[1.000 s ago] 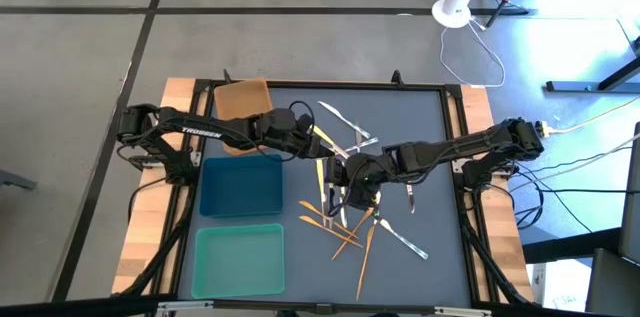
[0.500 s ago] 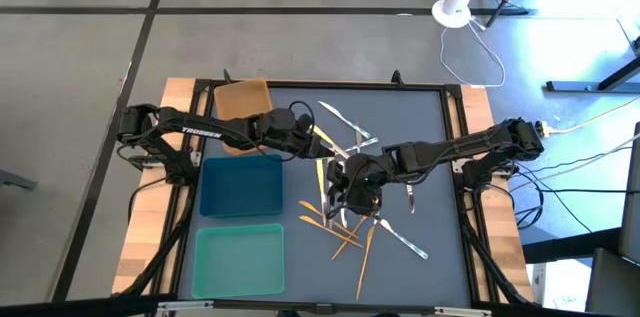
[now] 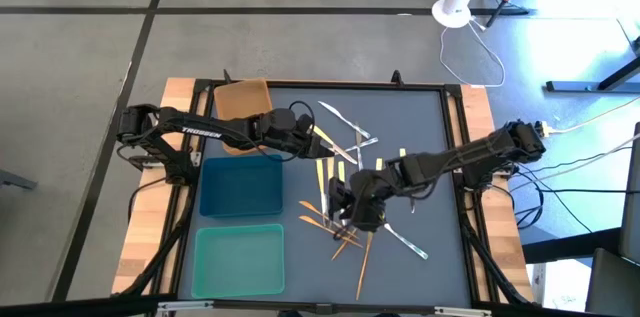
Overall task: Sort silverware by color (type)
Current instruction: Put the yellow knife into the orange bin
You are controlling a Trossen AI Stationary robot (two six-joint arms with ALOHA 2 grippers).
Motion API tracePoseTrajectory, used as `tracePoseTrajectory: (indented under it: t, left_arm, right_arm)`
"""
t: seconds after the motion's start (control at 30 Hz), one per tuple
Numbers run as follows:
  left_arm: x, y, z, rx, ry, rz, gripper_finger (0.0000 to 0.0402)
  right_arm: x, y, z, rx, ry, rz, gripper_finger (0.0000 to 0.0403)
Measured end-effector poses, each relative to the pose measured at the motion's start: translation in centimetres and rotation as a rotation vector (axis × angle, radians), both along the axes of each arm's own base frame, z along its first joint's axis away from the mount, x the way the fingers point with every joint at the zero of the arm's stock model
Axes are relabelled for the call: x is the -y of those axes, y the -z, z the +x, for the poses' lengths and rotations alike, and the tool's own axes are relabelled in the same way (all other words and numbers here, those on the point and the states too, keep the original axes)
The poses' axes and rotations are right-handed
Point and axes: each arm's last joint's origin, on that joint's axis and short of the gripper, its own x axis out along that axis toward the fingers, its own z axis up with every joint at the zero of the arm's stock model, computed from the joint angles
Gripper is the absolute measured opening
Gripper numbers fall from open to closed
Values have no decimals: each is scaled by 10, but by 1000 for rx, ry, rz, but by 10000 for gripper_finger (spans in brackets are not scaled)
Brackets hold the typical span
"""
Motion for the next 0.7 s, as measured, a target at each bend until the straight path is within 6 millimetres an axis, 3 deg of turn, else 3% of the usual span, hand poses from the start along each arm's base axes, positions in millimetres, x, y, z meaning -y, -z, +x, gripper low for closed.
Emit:
tracePoseTrajectory:
  t: [0.2, 0.7]
  left_arm:
    - [-2, 0, 0, 0, -16, 79, 45]
    - [-40, -10, -13, 33, -70, 148, 45]
  right_arm:
    - [-7, -4, -6, 22, 77, -69, 161]
    - [7, -54, -58, 8, 204, 85, 161]
